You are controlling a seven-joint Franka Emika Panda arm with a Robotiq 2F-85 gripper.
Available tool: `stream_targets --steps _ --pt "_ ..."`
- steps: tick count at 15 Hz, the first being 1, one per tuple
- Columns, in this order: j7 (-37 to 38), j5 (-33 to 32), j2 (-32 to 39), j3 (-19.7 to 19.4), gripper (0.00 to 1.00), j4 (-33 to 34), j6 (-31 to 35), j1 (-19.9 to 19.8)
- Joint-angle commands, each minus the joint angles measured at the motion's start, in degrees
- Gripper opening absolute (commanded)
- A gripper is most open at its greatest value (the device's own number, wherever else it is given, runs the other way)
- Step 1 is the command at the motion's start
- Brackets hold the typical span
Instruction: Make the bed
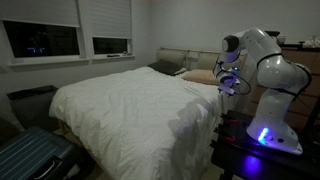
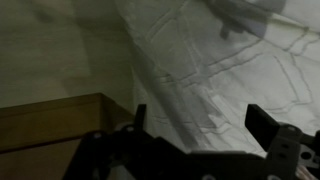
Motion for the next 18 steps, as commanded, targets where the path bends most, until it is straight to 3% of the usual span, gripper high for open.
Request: stream_targets --steps 1,4,7,11,18 --pt "-13.45 11.52 -1.49 1.83 1.0 5.48 -0.15 -0.99" --pt "-22.08 20.93 -1.48 0.13 1.0 8.17 -2.25 0.54" --pt "-26.47 25.26 -2.52 -0.58 1.0 7.56 -3.63 1.75" --pt "-24.09 20.02 -7.51 1.24 1.0 1.13 -2.31 2.92" --pt "-16.22 4.3 -19.58 3.02 1.0 -12.48 -1.75 7.4"
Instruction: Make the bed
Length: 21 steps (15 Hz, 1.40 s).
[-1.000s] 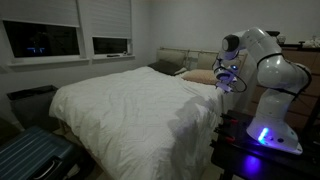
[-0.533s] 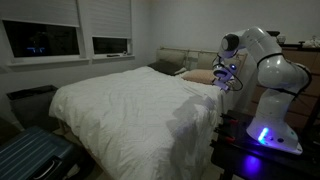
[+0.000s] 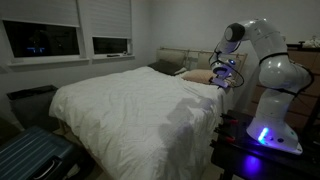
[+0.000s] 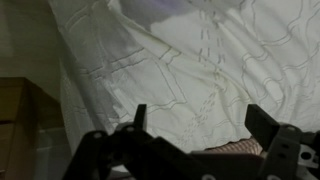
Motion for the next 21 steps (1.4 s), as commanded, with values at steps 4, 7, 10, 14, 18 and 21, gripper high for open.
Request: stream_targets --steps 4,7,10,14,18,21 --pt "7.46 -11.6 -12.61 0.15 1.0 -12.14 -0.1 5.12" --pt "10.92 -15.83 -15.86 -0.09 1.0 -14.96 -0.12 7.39" --pt "13.25 -19.01 -18.33 -0.24 1.0 -16.81 0.11 9.2" --pt "15.95 -22.72 -21.01 -0.6 1.0 -19.09 0.25 11.19" --pt "18.22 -26.1 -23.53 -1.06 1.0 -21.37 0.26 12.49" --pt "19.62 -28.39 -25.26 -1.26 1.0 -22.84 0.13 13.05"
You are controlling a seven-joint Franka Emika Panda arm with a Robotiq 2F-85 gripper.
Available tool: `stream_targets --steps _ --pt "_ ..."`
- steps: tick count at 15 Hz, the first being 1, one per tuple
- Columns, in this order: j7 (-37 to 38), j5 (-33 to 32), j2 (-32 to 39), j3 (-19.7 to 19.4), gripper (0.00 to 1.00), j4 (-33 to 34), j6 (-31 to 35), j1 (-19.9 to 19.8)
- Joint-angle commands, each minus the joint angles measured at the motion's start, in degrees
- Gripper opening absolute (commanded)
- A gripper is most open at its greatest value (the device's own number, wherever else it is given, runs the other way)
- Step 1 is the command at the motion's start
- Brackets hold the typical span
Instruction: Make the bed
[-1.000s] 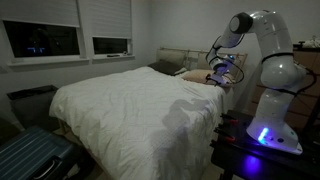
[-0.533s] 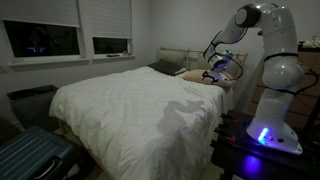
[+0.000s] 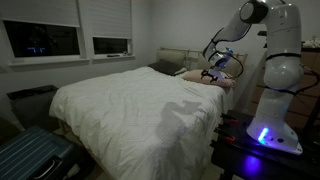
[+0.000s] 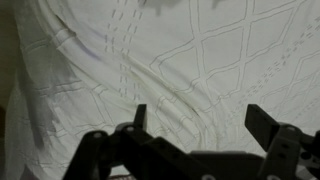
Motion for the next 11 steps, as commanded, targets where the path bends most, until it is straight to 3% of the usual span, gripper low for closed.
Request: stream_targets --steps 1,3,11 --pt "2.83 -3.53 -4.31 -0.94 1.0 -3.79 0.1 1.39" --pt "1.17 -2.09 -1.6 -0.17 1.0 -1.58 0.0 0.45" --pt "1.99 -2.94 -2.18 -0.27 1.0 -2.61 0.0 0.5"
